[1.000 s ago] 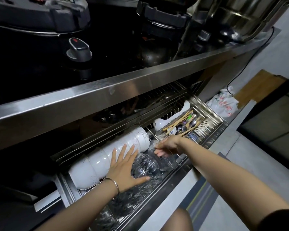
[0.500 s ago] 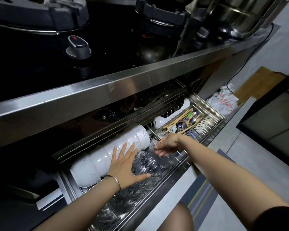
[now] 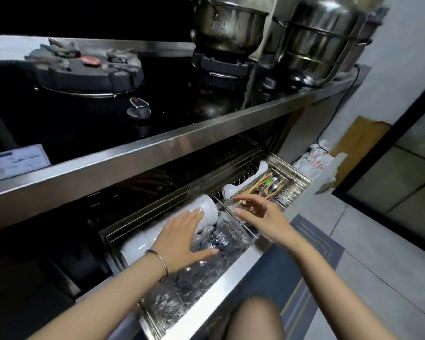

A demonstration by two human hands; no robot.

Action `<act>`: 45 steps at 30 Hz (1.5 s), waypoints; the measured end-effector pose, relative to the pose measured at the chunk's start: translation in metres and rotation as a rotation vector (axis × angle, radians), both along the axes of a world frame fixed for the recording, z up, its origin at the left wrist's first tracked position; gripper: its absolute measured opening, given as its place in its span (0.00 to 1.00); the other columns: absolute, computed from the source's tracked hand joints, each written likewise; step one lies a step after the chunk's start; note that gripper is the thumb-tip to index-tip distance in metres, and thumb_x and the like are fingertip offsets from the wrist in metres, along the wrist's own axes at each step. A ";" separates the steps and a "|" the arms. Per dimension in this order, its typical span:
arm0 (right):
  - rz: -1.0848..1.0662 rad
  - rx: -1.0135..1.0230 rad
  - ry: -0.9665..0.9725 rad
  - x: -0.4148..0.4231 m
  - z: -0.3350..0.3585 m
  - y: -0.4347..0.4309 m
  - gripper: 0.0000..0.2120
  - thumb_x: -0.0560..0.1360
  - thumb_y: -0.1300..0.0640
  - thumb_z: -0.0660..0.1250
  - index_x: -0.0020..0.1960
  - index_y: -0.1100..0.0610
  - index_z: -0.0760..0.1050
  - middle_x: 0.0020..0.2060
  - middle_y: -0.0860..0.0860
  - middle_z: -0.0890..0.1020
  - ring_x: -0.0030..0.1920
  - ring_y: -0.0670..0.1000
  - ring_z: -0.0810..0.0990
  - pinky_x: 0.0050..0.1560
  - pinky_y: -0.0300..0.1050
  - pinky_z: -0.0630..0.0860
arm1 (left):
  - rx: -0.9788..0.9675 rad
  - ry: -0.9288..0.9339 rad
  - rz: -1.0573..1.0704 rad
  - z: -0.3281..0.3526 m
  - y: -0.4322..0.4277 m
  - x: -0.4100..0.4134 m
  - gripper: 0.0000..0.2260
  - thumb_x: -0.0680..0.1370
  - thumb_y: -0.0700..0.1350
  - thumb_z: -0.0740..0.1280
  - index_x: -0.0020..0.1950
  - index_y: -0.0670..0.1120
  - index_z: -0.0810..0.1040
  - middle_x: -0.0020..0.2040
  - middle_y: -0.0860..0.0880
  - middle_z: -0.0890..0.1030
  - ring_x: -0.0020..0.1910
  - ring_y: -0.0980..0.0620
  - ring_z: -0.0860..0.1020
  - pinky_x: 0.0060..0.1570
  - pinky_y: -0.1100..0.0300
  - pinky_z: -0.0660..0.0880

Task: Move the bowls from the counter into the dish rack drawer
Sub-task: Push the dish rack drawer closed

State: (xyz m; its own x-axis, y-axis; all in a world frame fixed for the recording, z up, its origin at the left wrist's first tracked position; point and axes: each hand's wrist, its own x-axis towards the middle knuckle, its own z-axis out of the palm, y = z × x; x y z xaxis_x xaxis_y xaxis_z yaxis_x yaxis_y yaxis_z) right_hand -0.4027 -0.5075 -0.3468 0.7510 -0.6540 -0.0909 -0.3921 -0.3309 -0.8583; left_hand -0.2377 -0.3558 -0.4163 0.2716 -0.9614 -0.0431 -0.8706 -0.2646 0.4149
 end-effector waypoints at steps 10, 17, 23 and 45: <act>-0.235 -0.053 -0.144 -0.038 -0.043 0.105 0.46 0.59 0.32 0.70 0.69 0.26 0.47 0.68 0.32 0.30 0.71 0.38 0.35 0.75 0.56 0.47 | -0.303 -0.403 -0.060 0.116 0.070 0.005 0.42 0.70 0.73 0.48 0.75 0.48 0.55 0.76 0.51 0.58 0.76 0.51 0.52 0.75 0.54 0.44; -0.224 0.001 -0.156 -0.028 -0.062 0.146 0.52 0.61 0.33 0.70 0.68 0.27 0.33 0.65 0.40 0.18 0.74 0.48 0.29 0.75 0.60 0.44 | -0.267 -0.622 0.091 0.153 0.111 0.032 0.43 0.70 0.73 0.46 0.73 0.44 0.62 0.73 0.46 0.66 0.73 0.45 0.61 0.73 0.46 0.53; -0.218 0.033 -0.159 -0.009 -0.062 0.146 0.50 0.65 0.40 0.73 0.70 0.29 0.37 0.67 0.51 0.18 0.73 0.57 0.26 0.76 0.60 0.44 | -0.198 -0.663 0.221 0.167 0.132 0.061 0.48 0.66 0.77 0.39 0.74 0.46 0.61 0.74 0.46 0.64 0.74 0.45 0.59 0.74 0.46 0.51; 0.105 0.132 -0.062 0.115 -0.037 0.099 0.49 0.67 0.37 0.71 0.71 0.30 0.36 0.69 0.51 0.20 0.74 0.58 0.29 0.76 0.61 0.49 | -0.137 -0.622 0.250 0.170 0.138 0.086 0.44 0.66 0.77 0.43 0.75 0.53 0.56 0.75 0.51 0.62 0.73 0.49 0.61 0.72 0.53 0.55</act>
State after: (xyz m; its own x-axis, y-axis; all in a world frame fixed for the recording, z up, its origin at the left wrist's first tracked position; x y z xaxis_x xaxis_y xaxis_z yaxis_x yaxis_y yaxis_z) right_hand -0.2874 -0.4088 -0.3841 0.8212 -0.5574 -0.1225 -0.3067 -0.2500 -0.9184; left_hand -0.1513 -0.2183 -0.2465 0.4210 -0.8523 0.3103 -0.8775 -0.4694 -0.0987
